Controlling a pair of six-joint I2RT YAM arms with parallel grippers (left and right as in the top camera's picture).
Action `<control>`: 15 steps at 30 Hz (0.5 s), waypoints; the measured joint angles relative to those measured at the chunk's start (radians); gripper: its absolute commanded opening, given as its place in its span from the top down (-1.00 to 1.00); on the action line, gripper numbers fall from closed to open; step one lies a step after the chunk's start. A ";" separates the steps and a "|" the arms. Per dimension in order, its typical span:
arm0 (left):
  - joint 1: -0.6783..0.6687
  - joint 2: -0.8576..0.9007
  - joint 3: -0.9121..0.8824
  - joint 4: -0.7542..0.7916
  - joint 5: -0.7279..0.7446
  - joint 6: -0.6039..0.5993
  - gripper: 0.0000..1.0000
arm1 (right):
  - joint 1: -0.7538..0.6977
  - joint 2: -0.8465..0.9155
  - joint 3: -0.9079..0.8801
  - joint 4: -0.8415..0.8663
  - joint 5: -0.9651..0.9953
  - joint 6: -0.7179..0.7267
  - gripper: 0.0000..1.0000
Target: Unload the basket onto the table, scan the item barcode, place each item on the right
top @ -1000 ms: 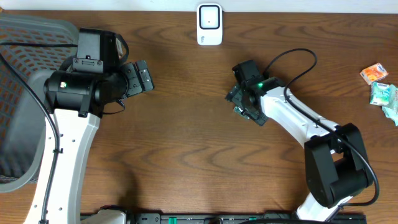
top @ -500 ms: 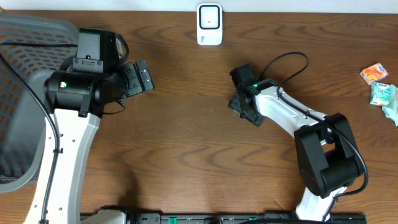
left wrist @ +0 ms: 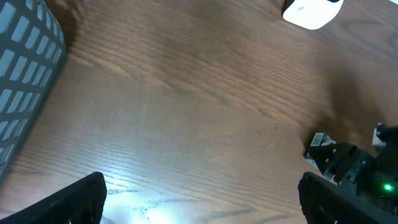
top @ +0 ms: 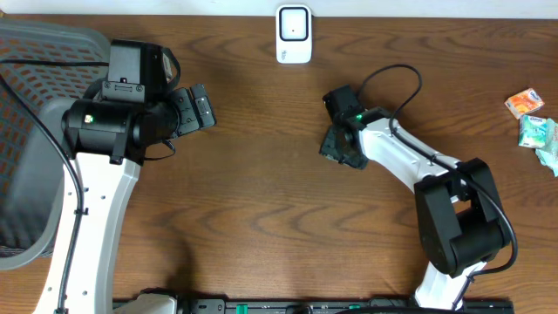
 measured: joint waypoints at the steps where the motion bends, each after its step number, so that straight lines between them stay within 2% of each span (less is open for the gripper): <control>1: 0.000 0.000 0.000 0.000 0.000 0.000 -0.96 | -0.005 0.000 0.004 0.004 -0.014 -0.023 -0.15; 3: 0.000 0.000 0.000 0.000 0.000 0.000 -0.96 | -0.016 0.000 0.009 0.022 -0.052 -0.079 -0.08; 12: 0.000 0.000 0.000 0.000 0.000 0.000 -0.96 | -0.081 -0.017 0.011 0.077 -0.333 -0.400 0.06; 15: 0.000 0.000 0.000 0.000 0.000 0.000 -0.96 | -0.106 -0.026 0.012 0.073 -0.432 -0.528 0.03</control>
